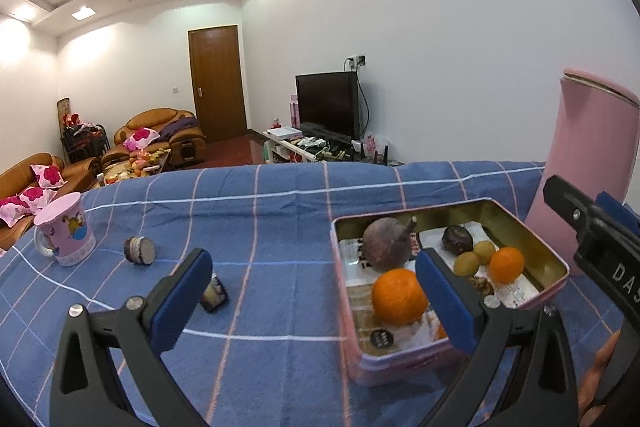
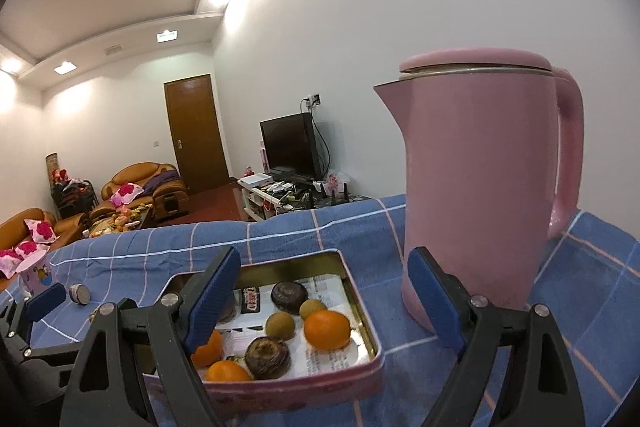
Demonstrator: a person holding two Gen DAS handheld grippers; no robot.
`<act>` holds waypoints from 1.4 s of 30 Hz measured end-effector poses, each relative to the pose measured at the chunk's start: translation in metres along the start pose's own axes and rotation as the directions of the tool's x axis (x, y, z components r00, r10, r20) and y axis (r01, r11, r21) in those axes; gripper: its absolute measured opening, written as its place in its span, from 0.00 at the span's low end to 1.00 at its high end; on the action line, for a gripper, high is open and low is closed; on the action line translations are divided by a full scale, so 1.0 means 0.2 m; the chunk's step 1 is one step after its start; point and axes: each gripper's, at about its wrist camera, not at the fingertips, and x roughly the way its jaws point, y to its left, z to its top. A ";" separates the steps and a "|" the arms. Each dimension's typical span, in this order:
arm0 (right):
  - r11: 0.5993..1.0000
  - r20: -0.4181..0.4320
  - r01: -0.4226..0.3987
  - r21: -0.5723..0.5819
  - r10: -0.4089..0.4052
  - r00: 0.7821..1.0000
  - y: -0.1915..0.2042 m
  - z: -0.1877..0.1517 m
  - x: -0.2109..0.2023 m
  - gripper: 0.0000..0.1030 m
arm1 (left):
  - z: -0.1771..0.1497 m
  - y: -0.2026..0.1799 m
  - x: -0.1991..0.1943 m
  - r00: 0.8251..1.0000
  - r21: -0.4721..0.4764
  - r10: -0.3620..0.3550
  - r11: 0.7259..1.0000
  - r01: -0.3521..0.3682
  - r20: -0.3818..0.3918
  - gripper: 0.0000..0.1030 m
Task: Organize fruits
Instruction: 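Move both open tools away from the tin toward the can and wrapped item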
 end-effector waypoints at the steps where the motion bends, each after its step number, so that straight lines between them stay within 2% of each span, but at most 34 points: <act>1: 1.000 -0.003 0.003 -0.003 -0.003 1.000 0.02 -0.01 -0.01 0.84 | -0.01 0.02 0.00 1.000 -0.001 0.000 1.000 0.000 -0.003 1.00; 16: 0.999 -0.032 -0.042 0.005 0.042 0.999 0.28 -0.06 -0.06 0.84 | -0.03 0.31 -0.01 0.998 0.003 0.058 0.998 -0.058 -0.006 1.00; 30: 0.992 -0.058 -0.127 -0.025 0.125 0.990 0.63 -0.11 0.01 0.84 | -0.04 0.60 0.03 0.993 -0.028 0.113 0.993 -0.114 -0.029 1.00; 38: 0.988 -0.074 -0.153 -0.031 0.150 0.986 0.76 -0.12 0.05 0.84 | -0.05 0.82 0.08 0.986 -0.060 0.156 0.985 -0.160 -0.061 1.00; 42: 0.984 -0.094 -0.173 -0.035 0.169 0.981 0.83 -0.13 0.07 0.84 | -0.05 0.96 0.11 0.977 -0.086 0.192 0.976 -0.201 -0.096 1.00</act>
